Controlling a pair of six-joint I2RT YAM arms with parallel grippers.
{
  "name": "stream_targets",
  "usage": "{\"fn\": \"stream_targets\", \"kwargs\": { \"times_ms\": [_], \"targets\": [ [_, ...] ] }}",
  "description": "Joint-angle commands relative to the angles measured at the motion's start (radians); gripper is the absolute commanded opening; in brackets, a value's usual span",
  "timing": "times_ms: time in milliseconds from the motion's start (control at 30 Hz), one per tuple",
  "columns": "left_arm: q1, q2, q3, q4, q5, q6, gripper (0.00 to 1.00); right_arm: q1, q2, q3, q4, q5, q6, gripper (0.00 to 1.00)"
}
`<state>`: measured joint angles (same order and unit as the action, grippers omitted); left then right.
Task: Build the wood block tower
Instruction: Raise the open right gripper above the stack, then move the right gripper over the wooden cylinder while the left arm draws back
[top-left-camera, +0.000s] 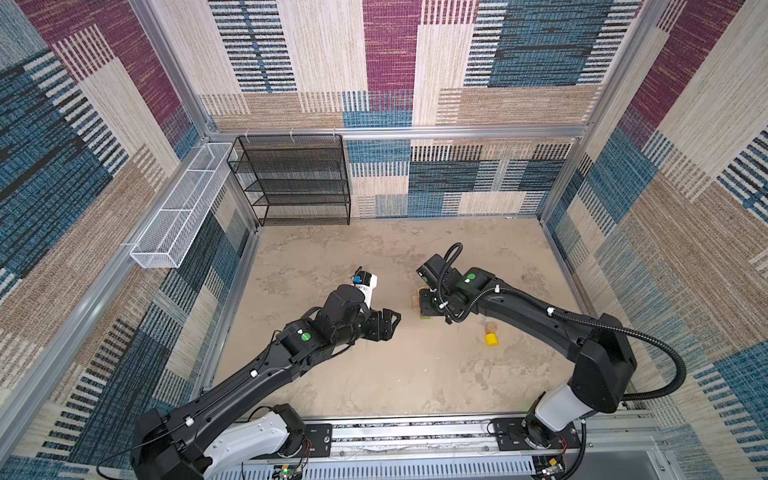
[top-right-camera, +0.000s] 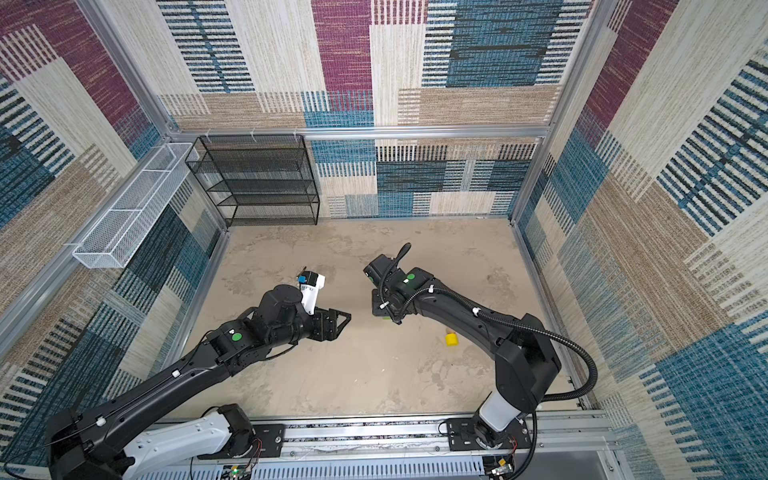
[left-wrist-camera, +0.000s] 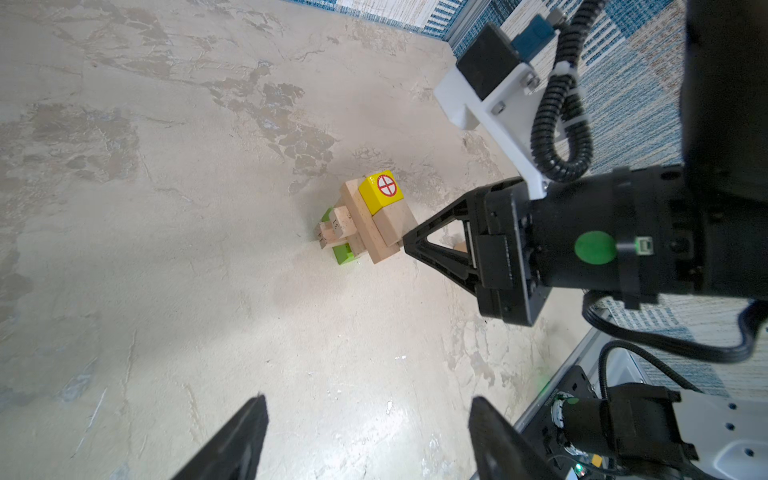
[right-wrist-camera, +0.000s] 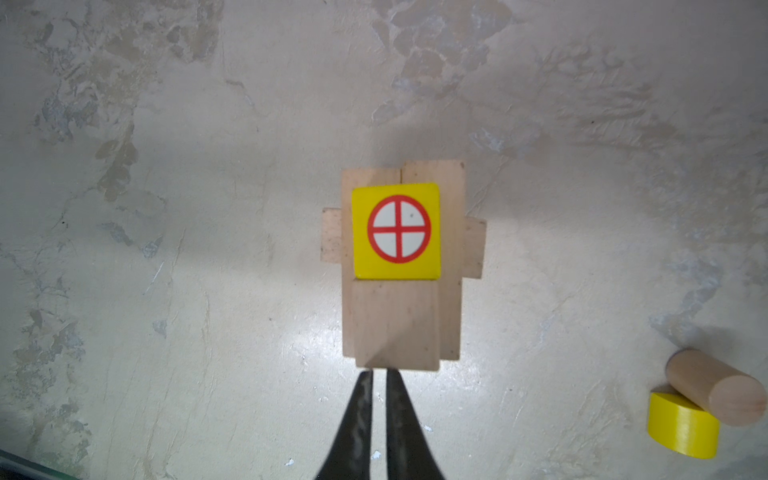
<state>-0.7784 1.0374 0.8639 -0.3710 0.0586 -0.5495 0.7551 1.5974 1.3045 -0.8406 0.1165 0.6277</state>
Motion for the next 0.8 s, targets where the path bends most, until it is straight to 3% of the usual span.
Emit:
{"fn": "stream_targets", "kwargs": {
  "times_ms": [0, 433, 600, 767],
  "targets": [
    [0.001, -0.008, -0.003, -0.005, -0.003, 0.01, 0.81, 0.001, 0.001, 0.013, -0.006, 0.02, 0.004, 0.12],
    [0.001, -0.005, 0.011, -0.013, -0.025, 0.055, 0.81, 0.001, -0.117, 0.05, -0.055, 0.029, 0.014, 0.16],
    [0.001, 0.002, 0.06, -0.047, -0.052, 0.134, 0.8, -0.018, -0.198, -0.035, -0.054, 0.125, 0.048, 0.25],
    [0.001, 0.03, 0.099, -0.072, -0.036, 0.16, 0.79, -0.069, -0.296, -0.185, 0.036, 0.105, 0.07, 0.3]
  ]
}}
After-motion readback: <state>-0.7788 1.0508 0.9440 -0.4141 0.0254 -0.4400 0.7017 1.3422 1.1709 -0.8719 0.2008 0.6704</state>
